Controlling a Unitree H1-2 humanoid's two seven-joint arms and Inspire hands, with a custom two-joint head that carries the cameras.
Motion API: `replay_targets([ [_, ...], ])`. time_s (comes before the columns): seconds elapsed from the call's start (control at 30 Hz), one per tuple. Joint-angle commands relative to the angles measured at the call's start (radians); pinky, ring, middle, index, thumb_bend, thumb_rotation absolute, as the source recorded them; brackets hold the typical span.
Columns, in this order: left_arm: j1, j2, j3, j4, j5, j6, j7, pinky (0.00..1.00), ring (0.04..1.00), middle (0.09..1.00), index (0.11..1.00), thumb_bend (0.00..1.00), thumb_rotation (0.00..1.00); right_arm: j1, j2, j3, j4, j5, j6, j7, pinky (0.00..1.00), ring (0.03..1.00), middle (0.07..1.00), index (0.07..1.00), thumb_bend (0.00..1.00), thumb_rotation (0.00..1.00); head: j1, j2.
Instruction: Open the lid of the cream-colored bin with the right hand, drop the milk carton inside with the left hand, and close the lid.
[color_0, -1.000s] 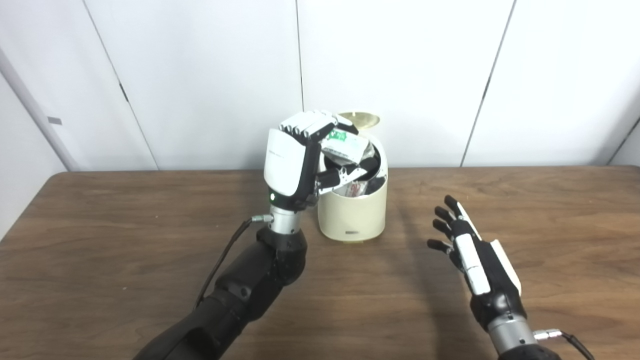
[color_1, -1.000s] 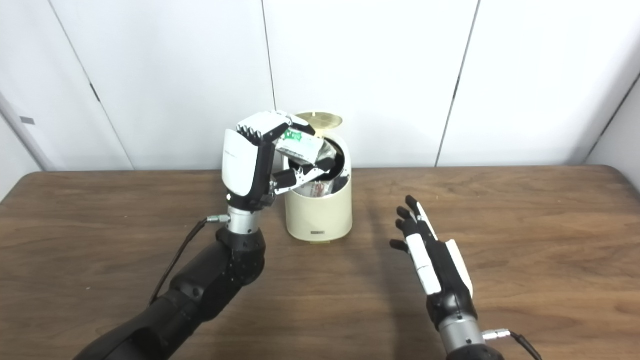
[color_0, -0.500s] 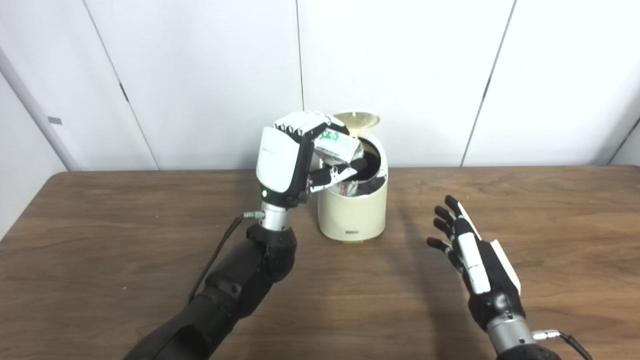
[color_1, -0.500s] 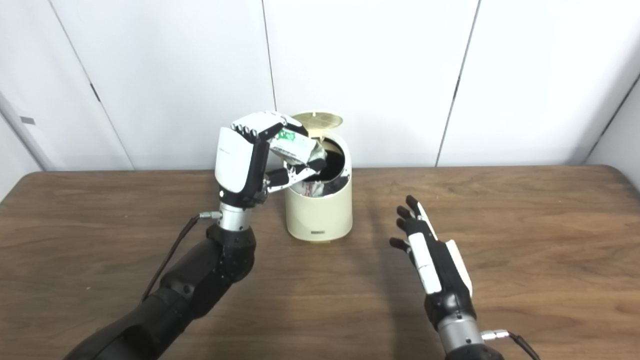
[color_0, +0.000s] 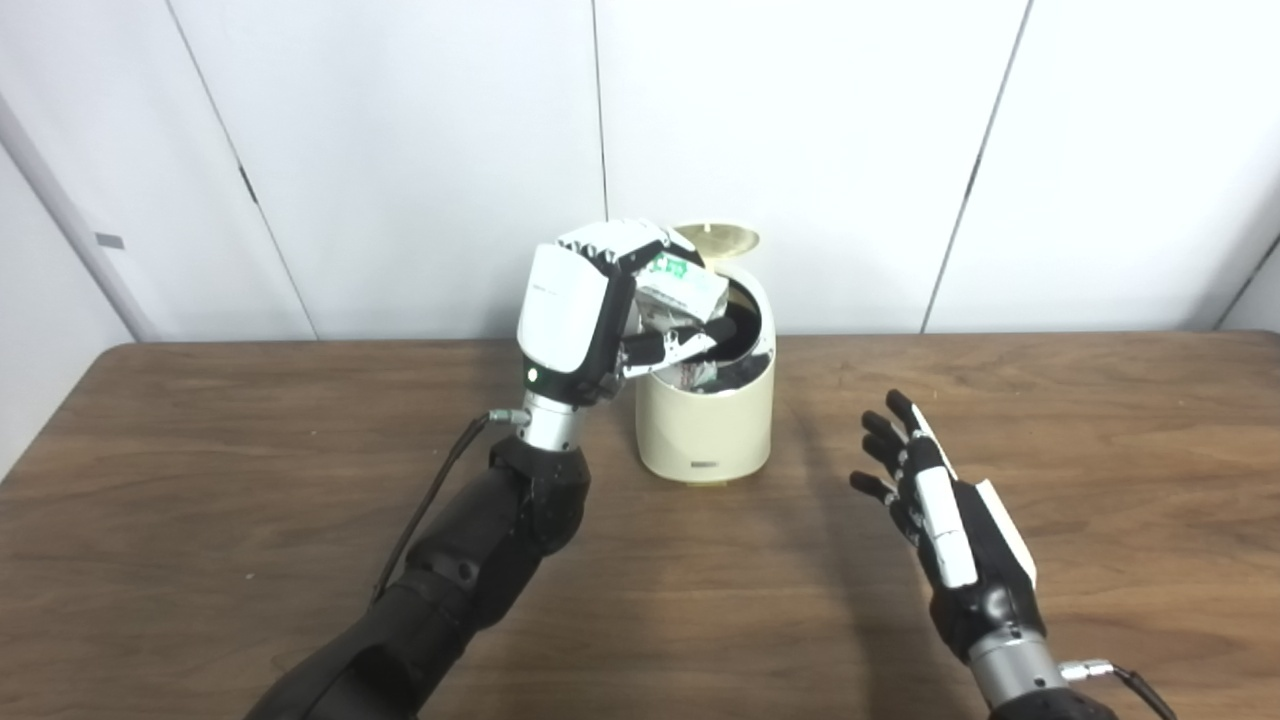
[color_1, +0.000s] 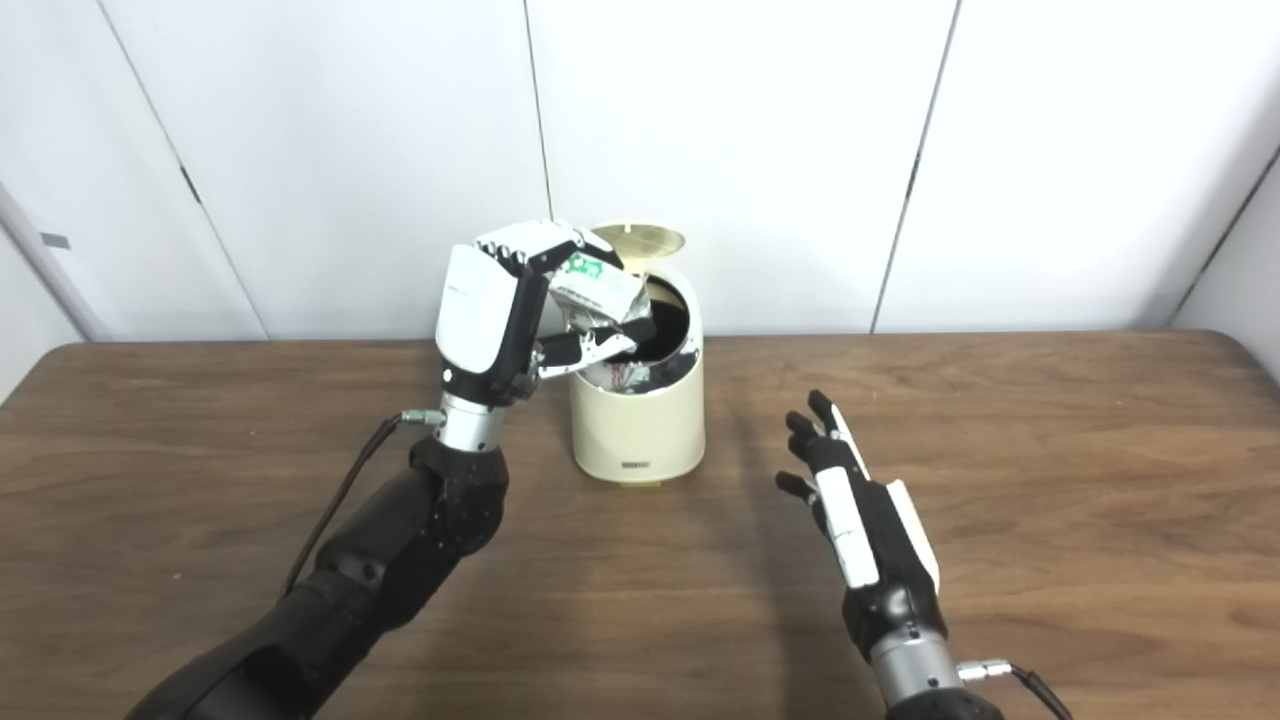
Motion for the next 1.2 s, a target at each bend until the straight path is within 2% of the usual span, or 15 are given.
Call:
replay_targets([
  [0.0, -0.028, 0.001, 0.005, -0.019, -0.029, -0.01, -0.012, 0.38, 0.441, 0.483, 0.483, 0.48, 0.0, -0.021, 0.012, -0.002, -0.031, 0.01, -0.034, -0.005, 0.85, 0.946, 0.931, 0.99, 0.67, 1.0, -0.002, -0.001],
  [0.2, -0.035, 0.001, -0.021, -0.003, -0.054, -0.011, -0.003, 0.38, 0.448, 0.485, 0.481, 0.48, 0.0, -0.022, 0.011, 0.003, -0.017, 0.002, -0.052, -0.006, 0.84, 0.94, 0.927, 0.99, 0.65, 1.0, -0.007, -0.009],
  [0.5, -0.061, -0.01, -0.091, 0.058, -0.05, -0.011, 0.117, 0.36, 0.43, 0.469, 0.466, 0.48, 0.0, -0.031, 0.017, 0.007, -0.002, 0.0, -0.049, -0.007, 0.84, 0.931, 0.916, 0.991, 0.64, 1.0, -0.014, -0.018],
  [0.77, -0.087, -0.007, -0.17, 0.087, -0.045, -0.01, 0.172, 0.35, 0.424, 0.476, 0.467, 0.48, 0.0, -0.035, 0.008, 0.018, -0.004, -0.027, -0.034, -0.005, 0.82, 0.918, 0.914, 0.997, 0.62, 1.0, -0.016, -0.017],
  [1.17, -0.105, -0.02, -0.221, 0.119, -0.062, -0.01, 0.2, 0.37, 0.444, 0.506, 0.479, 0.48, 0.0, -0.037, 0.005, 0.028, -0.021, -0.054, -0.003, -0.002, 0.8, 0.903, 0.901, 0.993, 0.59, 1.0, -0.018, -0.013],
])
